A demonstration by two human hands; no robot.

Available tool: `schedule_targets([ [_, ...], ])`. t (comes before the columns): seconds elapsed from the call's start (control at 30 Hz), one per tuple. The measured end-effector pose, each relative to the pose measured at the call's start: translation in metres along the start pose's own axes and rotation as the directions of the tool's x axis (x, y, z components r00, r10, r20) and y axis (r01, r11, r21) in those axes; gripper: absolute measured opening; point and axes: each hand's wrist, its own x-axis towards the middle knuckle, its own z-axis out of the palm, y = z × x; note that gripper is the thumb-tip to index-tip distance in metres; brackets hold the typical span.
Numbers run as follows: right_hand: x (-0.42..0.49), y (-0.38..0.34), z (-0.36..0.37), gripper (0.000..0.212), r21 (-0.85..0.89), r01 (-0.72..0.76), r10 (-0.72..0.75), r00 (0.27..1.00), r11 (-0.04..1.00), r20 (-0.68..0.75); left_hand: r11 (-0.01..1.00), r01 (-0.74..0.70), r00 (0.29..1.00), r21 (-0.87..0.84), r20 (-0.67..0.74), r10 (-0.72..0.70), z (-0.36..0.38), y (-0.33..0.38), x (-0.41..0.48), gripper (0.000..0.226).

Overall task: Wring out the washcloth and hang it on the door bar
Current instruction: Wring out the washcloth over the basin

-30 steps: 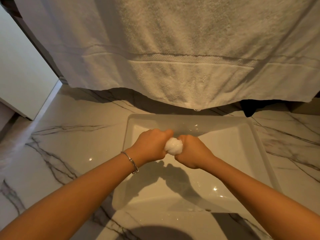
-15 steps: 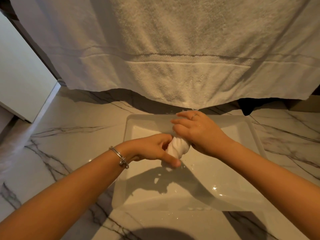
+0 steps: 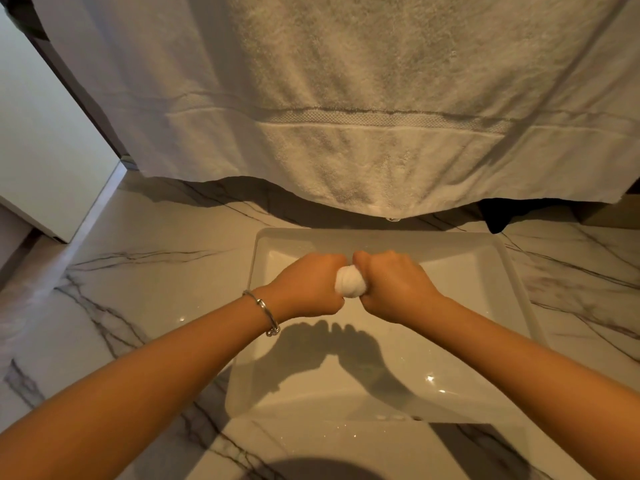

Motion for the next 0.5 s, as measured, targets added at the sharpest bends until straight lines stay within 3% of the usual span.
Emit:
schedule_targets([
  [0.1,0.004,0.003,0.008,0.016,0.232,-0.140,0.129,0.990,0.963,0.063,0.972,-0.027,0.995,0.232,-0.082,0.048,0.003,-0.004,0.008,0.019],
  [0.2,0.007,0.004,0.017,0.016,0.454,-0.234,0.228,0.971,0.860,0.067,0.906,-0.083,0.979,0.416,-0.138,0.153,0.002,-0.004,0.016,0.028],
  [0.27,0.006,0.000,0.023,0.022,0.614,-0.283,0.302,0.950,0.737,0.074,0.850,-0.116,0.969,0.513,-0.130,0.211,-0.003,-0.003,0.020,0.033],
  [0.37,0.003,-0.008,0.031,0.024,0.815,-0.338,0.397,0.906,0.470,0.147,0.772,-0.182,0.952,0.609,-0.088,0.294,-0.011,0.000,0.026,0.032],
  [0.5,0.000,-0.012,0.037,0.019,0.913,-0.363,0.401,0.877,0.189,0.265,0.704,-0.225,0.931,0.674,-0.064,0.358,-0.014,0.002,0.031,0.031],
])
